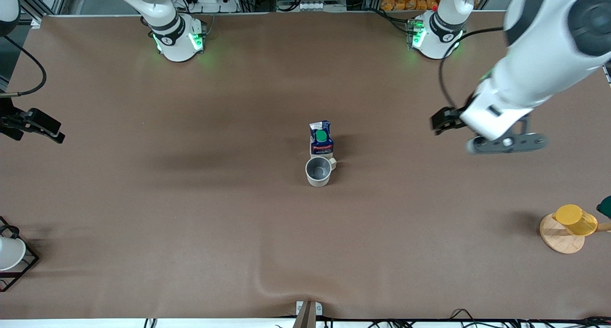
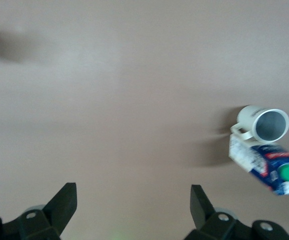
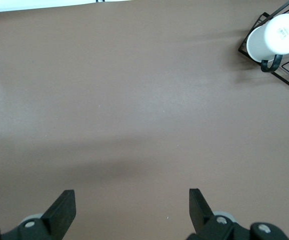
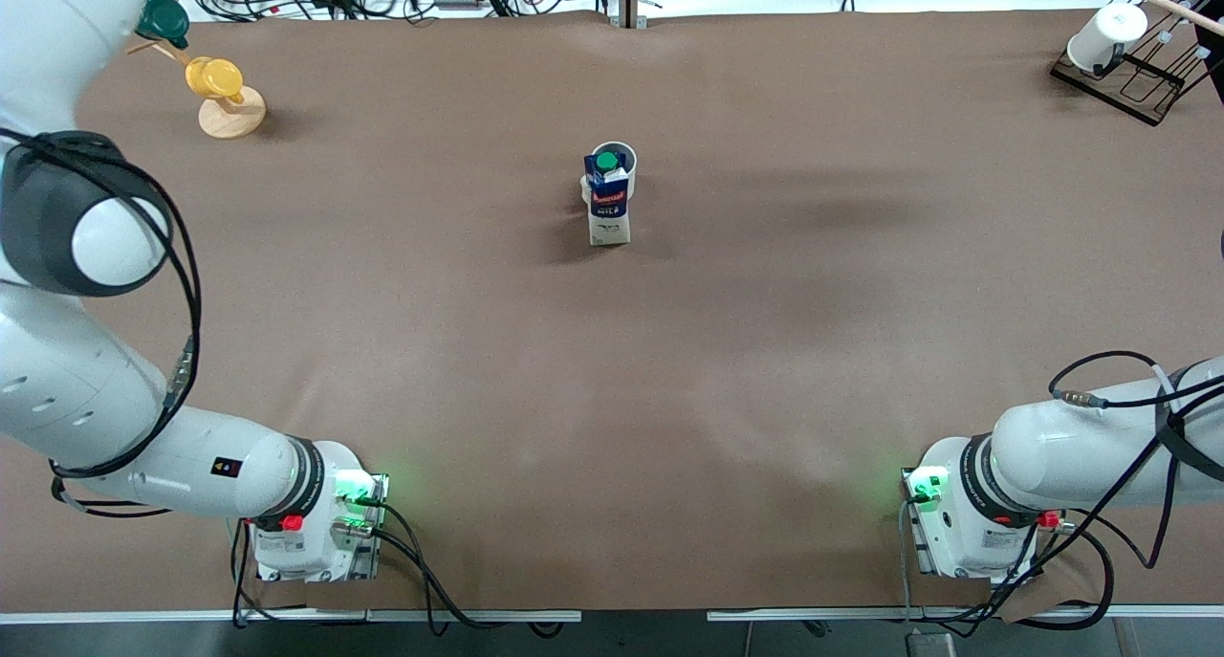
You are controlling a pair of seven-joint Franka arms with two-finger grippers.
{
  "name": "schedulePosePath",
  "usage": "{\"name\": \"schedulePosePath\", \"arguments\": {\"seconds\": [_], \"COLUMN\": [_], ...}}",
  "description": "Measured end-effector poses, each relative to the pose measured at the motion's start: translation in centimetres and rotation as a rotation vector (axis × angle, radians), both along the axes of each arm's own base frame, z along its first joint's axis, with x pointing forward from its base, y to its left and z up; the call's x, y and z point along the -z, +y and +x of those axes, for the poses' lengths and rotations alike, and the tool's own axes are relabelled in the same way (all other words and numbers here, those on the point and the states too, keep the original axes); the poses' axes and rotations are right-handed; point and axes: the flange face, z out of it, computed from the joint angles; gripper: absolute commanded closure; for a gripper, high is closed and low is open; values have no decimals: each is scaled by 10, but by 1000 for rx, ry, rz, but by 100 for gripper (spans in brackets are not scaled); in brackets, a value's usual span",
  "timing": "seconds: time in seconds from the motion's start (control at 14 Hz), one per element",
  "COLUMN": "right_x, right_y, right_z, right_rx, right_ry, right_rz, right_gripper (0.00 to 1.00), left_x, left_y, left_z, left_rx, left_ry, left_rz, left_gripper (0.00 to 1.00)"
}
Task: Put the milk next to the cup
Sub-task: 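Open the left gripper and draw it back from the milk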
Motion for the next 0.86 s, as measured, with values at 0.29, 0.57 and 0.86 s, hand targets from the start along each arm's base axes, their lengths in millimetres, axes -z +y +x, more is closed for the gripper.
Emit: {"name": "schedulePosePath", "arguments": {"seconds": [0.29,0.57,0.86], "right_x": [1,1,1], "right_y": [0,0,0], "right_z": [-1,-1,-1], "right_rx": [0,0,0], "right_ry": [9,10,11], "right_rz": [1,0,0], "right_gripper": [0,0,0], "left_x": [-35,-66,-68], "left_y": [78,102,105], "left_z": [-31,-47,-48], "left_rx": [28,8,68], "left_ry": [-4,-57,-60], "left_rz": [6,-4,-7], "left_gripper": [0,0,0]}}
